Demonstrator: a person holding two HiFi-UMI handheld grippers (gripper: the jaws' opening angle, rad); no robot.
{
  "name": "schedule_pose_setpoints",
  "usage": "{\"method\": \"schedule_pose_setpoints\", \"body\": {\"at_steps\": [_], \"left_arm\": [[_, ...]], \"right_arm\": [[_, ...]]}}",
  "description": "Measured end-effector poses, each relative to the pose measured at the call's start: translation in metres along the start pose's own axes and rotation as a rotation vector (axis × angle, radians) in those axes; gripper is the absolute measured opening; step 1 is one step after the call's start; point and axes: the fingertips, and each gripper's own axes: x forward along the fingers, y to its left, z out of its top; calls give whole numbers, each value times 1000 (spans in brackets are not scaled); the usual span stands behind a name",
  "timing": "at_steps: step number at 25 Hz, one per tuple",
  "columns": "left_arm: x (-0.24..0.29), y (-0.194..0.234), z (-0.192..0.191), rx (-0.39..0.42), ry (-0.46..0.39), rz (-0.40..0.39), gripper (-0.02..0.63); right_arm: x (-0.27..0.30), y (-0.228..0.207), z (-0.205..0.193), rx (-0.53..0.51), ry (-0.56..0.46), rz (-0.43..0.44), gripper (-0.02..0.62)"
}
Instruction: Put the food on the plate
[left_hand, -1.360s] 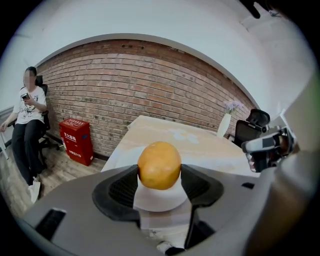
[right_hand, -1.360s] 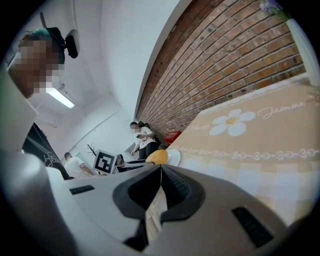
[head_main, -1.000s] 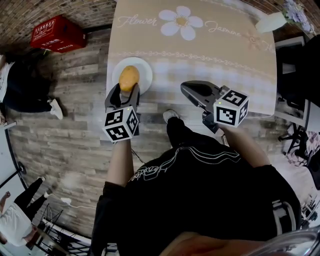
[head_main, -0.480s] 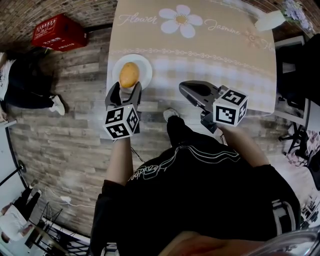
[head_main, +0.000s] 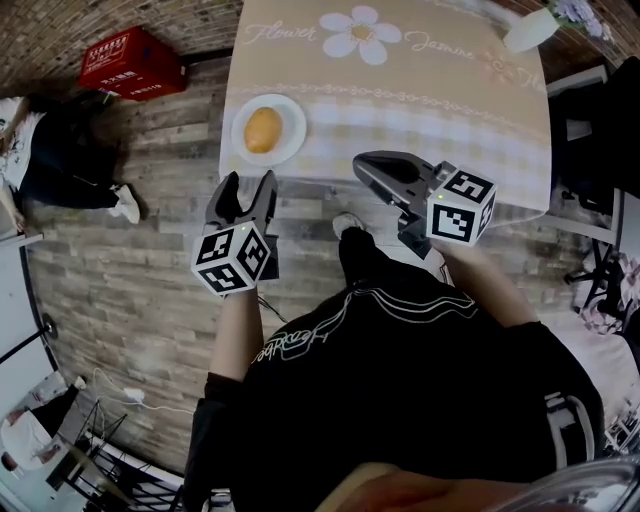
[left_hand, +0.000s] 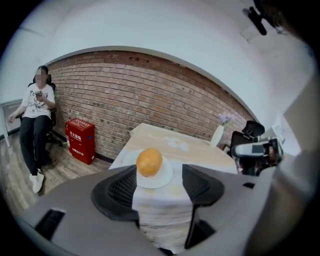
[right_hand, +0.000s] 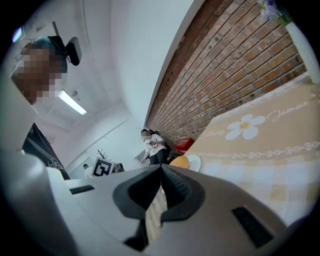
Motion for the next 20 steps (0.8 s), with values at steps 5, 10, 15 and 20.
{"method": "schedule_pose_setpoints", "body": {"at_steps": [5,10,15,20], "left_arm": [[-46,-41,15,-71,-67,-123,173],[-87,-84,28,-67,-107,-250,112],[-122,-116,41,-44,-153,-314,57],[-148,-131,54,-42,-213,-329,25]], "right_arm": [[-16,30,2,-33,-14,35,-3],[-25,62,5,-90,-32,72,-3],[-37,93,12,-145,-49,101,-3],[-51,116,16,-158,-76,120,-3]]}}
